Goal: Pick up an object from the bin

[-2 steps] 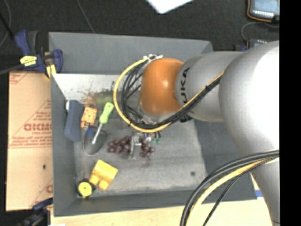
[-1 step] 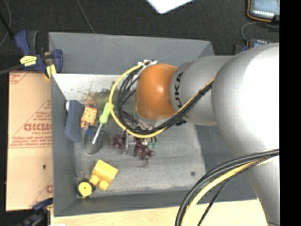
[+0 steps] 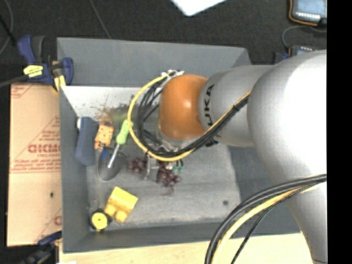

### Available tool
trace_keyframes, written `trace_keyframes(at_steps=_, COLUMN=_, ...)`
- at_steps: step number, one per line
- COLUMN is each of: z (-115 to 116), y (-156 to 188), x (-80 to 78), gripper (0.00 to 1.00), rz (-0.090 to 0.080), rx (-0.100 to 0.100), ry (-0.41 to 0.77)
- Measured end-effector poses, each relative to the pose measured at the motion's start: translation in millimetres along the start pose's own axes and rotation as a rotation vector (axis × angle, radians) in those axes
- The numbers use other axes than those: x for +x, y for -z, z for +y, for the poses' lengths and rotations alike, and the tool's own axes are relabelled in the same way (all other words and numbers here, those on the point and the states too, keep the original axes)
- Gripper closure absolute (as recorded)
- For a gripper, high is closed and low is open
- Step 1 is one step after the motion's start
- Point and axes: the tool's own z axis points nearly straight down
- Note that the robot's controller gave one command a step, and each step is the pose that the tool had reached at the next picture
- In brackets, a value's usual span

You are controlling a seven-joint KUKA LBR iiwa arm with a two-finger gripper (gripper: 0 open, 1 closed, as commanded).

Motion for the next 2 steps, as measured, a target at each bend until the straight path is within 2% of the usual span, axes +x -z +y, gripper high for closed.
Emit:
trace_keyframes(at_steps=1, z=-0.3, y=6.7, x=2.0, gripper=1.0, rz=0.006, rx=0.001, ry=0.0)
trace_keyframes(at_steps=2, z=-0.5, y=27.3, x=2.1, gripper=1.0, rz=0.007, rx=0.001, ry=-0.001)
